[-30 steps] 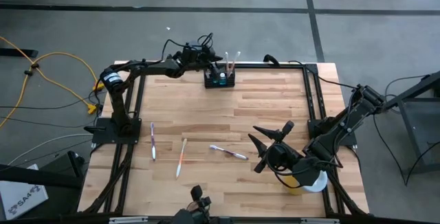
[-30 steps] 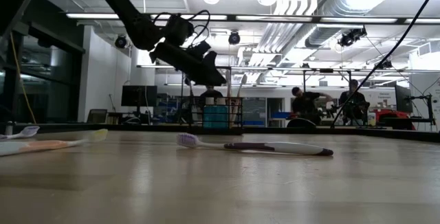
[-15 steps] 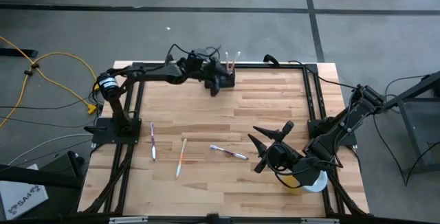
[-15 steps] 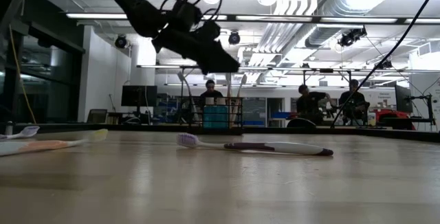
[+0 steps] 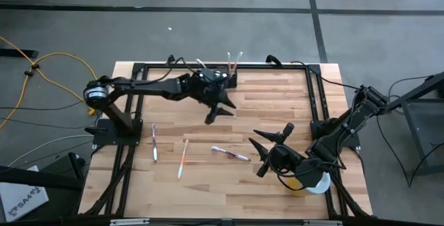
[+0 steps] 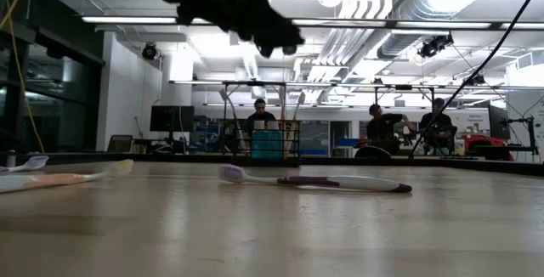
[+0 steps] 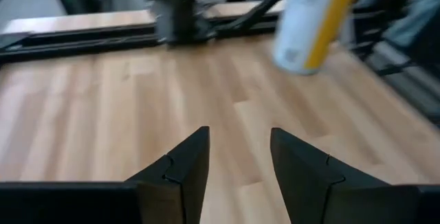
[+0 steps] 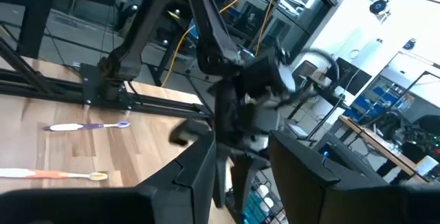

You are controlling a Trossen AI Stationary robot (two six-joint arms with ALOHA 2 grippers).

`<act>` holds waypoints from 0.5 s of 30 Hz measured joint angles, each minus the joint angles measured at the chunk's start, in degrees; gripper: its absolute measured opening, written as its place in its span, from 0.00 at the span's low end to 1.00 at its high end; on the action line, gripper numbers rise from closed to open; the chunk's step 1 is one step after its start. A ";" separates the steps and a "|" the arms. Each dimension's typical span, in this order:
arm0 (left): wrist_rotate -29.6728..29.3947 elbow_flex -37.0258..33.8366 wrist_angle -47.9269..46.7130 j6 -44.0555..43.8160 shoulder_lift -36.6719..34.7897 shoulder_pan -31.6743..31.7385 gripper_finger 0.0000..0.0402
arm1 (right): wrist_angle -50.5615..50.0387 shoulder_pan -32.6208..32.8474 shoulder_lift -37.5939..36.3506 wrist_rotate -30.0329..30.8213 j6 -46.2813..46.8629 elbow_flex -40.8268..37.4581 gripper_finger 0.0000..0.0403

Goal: Pick & Place toothbrushing station
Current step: Put the left purple toothbrush into the wire organizer

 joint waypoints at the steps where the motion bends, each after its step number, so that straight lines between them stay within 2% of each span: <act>1: 1.04 0.00 -0.60 -0.91 -1.04 -0.55 0.37 | -0.02 0.00 0.01 0.01 0.29 0.00 0.32; 5: 4.95 0.00 -1.21 -2.66 -4.43 -3.04 0.37 | -2.43 0.00 0.00 0.12 2.73 0.00 0.32; 9: 4.16 0.00 -1.41 -3.08 -7.04 -6.03 0.37 | -7.76 0.00 0.00 -0.42 8.52 0.00 0.32; 15: -1.46 0.00 -4.11 -3.77 -12.25 -10.78 0.37 | -18.14 -0.90 0.02 -10.78 22.44 0.00 0.32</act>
